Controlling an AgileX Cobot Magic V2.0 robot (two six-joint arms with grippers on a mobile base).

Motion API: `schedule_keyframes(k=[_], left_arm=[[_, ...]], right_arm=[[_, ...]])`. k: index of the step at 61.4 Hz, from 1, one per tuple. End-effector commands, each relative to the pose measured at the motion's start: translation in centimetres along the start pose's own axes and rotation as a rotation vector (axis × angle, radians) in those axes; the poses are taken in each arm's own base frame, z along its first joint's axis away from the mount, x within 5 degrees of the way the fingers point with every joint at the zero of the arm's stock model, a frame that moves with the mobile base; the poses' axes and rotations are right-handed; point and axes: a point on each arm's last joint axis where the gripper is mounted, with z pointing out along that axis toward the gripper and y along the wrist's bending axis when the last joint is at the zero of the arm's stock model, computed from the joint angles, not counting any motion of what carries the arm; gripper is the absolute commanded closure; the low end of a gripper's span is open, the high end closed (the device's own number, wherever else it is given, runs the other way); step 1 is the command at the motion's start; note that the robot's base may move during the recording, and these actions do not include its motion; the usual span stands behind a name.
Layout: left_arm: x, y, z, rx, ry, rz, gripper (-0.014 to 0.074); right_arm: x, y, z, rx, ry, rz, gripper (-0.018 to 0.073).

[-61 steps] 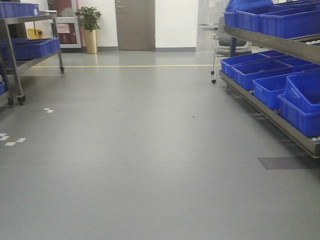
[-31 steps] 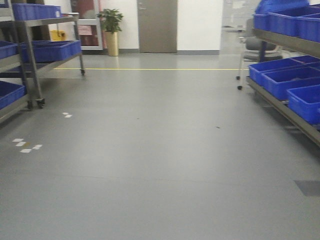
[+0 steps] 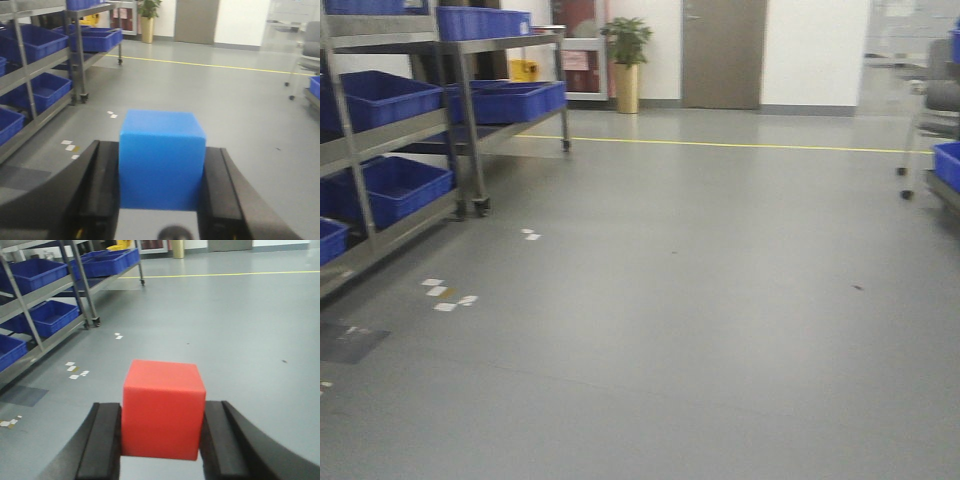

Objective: Sort and place red and blue blocks on shelf
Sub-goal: 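Turn the base toward the shelf of blue bins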

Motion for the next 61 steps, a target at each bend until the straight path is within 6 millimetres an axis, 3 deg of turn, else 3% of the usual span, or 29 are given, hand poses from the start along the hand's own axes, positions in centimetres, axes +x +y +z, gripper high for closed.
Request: schedule_keyframes(k=[1,61], left_arm=[[-1.67,0.1,-0.19,-0.014,-0.106,-0.013,0.0474],[-1.67,0.1,-0.19,-0.014,-0.106,-0.013,0.0474]], right_arm=[[-1.67,0.09,-0.16,0.004,-0.109,-0.006,0.0473],[-1.67,0.09,-0.16,0.004,-0.109,-0.006,0.0473]])
